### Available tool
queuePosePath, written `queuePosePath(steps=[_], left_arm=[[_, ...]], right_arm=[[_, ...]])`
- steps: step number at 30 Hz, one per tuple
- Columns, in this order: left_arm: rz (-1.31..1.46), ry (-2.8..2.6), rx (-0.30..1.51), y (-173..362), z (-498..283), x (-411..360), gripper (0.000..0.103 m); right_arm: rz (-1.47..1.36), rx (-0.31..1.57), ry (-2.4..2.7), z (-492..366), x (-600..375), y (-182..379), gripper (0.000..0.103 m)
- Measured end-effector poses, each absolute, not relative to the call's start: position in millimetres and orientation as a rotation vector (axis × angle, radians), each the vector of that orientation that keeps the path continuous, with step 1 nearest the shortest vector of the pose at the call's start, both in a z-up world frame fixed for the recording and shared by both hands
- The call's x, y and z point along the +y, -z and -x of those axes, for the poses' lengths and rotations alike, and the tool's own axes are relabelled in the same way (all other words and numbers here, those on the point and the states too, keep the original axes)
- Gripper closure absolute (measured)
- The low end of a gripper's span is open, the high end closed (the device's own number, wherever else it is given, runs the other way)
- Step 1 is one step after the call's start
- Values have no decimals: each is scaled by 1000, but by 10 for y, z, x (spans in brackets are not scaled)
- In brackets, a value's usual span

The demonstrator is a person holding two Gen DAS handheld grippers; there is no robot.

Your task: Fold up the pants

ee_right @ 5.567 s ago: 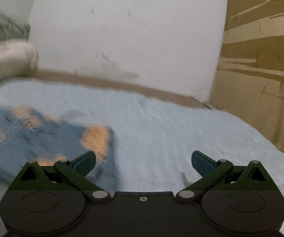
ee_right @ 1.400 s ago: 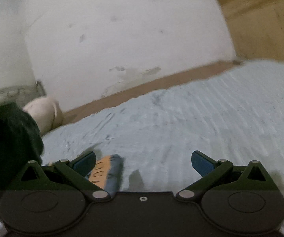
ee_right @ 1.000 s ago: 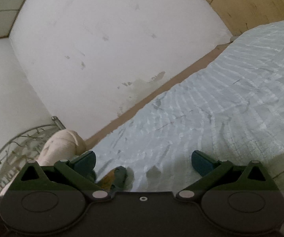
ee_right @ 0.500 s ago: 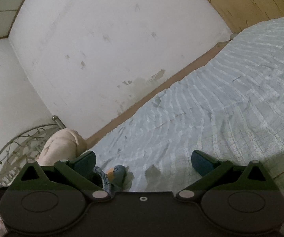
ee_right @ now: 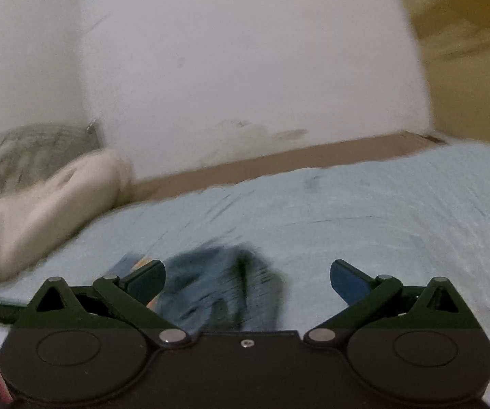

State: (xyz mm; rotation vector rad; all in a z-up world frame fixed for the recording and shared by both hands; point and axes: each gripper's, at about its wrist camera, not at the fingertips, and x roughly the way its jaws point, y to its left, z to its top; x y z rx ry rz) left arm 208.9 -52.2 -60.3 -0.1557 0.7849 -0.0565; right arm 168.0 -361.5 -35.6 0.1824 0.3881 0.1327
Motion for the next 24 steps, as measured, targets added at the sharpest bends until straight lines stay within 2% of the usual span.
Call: queuePosePath(steps=[4, 6, 10, 14, 16, 18, 24], left_arm=[[162, 74, 773, 608, -1985, -474, 1], [173, 79, 772, 613, -1971, -455, 1], [176, 77, 770, 601, -1950, -462, 1], [177, 77, 771, 601, -1945, -463, 1], [177, 75, 771, 603, -1945, -467, 1], [175, 74, 771, 599, -1940, -473, 1], [182, 78, 769, 529, -1905, -457, 1]], right_arm=[[-70, 440, -195, -1684, -3319, 371, 2], [-48, 469, -189, -1733, -3261, 380, 14], [-14, 504, -164, -1782, -3182, 372, 29], [7, 563, -135, -1834, -3169, 425, 57], [10, 585, -120, -1846, -3166, 467, 64], [16, 591, -115, -1818, -3175, 478, 78], [54, 596, -109, -1694, -3207, 367, 81]])
